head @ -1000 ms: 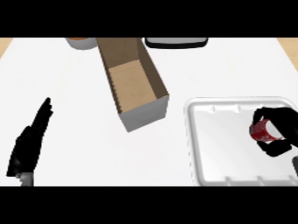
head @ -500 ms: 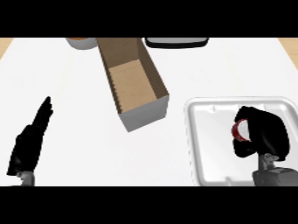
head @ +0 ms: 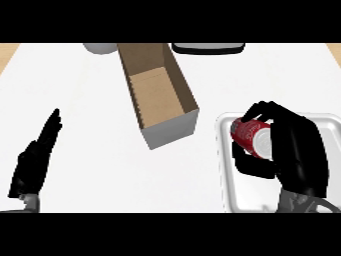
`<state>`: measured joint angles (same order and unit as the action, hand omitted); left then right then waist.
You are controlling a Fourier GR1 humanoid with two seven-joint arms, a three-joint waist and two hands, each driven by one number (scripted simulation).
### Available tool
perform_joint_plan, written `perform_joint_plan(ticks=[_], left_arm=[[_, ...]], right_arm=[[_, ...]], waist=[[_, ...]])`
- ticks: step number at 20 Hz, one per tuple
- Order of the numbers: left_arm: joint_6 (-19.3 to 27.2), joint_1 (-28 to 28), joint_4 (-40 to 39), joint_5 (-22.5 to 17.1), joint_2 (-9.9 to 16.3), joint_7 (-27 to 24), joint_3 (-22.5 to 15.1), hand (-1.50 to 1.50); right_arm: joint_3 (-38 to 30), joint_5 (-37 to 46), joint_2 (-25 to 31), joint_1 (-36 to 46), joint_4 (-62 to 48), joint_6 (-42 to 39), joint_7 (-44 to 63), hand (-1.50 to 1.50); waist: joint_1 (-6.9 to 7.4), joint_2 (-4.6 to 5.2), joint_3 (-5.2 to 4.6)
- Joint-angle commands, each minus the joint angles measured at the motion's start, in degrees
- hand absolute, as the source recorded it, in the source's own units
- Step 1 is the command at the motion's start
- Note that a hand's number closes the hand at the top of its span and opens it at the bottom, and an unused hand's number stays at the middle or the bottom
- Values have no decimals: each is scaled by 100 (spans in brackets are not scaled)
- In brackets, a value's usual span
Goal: Pick the can from the tray and place it in the cardboard box
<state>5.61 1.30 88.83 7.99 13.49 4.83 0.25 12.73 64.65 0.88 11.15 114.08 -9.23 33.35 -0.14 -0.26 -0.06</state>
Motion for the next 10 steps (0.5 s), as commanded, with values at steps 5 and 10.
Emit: perform_joint_plan(ticks=[5,10], left_arm=[[-120,-214,54,62,23,244,0,0],[32,-246,-164,226,-233,58,-46,0]], right_arm=[[510,-694,-87,1879,192,-401,1303,150],[567,-839,-88,2781,-1370,578,1499,150]], waist=[[70,20,3],[71,32,4]])
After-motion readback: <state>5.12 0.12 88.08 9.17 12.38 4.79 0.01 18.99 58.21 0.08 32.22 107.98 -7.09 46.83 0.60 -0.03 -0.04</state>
